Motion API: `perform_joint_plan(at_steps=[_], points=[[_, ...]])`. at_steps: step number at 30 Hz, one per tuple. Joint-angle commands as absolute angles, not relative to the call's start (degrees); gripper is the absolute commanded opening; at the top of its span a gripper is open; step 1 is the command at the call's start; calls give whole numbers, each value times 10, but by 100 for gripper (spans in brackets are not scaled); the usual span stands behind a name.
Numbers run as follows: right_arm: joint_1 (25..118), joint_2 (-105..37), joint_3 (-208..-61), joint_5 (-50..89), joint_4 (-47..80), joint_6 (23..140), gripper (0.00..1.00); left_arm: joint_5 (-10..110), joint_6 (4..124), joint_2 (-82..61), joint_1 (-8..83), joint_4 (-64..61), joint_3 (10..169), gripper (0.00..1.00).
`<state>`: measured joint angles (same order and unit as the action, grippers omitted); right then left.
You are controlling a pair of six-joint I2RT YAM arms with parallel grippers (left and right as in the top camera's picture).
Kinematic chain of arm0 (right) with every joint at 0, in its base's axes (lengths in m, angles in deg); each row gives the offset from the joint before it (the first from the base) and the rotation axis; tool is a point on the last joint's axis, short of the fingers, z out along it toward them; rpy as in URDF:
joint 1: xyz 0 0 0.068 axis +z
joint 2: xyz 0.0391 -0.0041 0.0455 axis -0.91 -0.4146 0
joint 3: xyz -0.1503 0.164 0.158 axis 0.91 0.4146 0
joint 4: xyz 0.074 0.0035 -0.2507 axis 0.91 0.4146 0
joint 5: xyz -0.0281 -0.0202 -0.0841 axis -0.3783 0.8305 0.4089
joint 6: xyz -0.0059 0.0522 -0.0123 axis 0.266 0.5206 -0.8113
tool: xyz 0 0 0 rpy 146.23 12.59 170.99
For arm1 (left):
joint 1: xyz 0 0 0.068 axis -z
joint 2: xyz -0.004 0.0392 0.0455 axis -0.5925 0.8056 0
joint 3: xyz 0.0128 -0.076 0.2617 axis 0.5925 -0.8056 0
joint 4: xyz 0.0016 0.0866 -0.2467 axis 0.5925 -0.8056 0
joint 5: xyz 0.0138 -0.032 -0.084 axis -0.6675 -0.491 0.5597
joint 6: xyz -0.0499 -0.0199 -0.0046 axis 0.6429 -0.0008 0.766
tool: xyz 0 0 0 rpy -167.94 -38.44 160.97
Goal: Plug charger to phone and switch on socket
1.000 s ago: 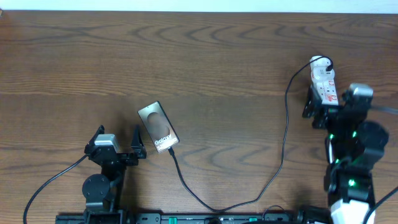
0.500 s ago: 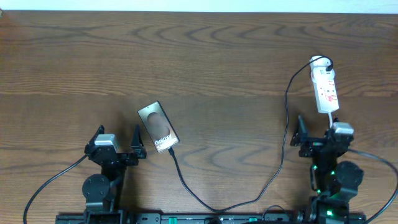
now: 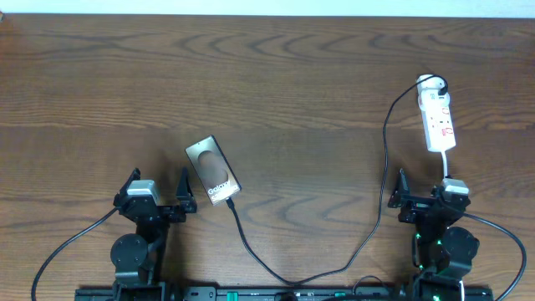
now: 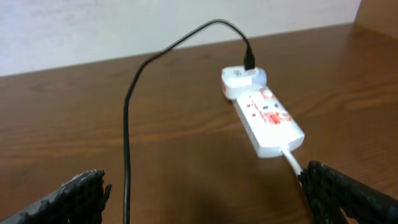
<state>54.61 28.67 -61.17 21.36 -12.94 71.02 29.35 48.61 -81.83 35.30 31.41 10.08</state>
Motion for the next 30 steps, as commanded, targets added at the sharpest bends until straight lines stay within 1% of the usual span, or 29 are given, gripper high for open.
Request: perform_joint_plan(at_steps=[1, 6, 30], points=[[551, 322, -611, 226, -125, 716, 99, 302, 481, -822, 350, 288, 96, 98], [551, 366, -611, 226, -125, 716, 99, 302, 481, -822, 350, 288, 96, 98], [551, 365, -611, 224, -126, 716, 99, 302, 481, -822, 350, 288, 96, 98]])
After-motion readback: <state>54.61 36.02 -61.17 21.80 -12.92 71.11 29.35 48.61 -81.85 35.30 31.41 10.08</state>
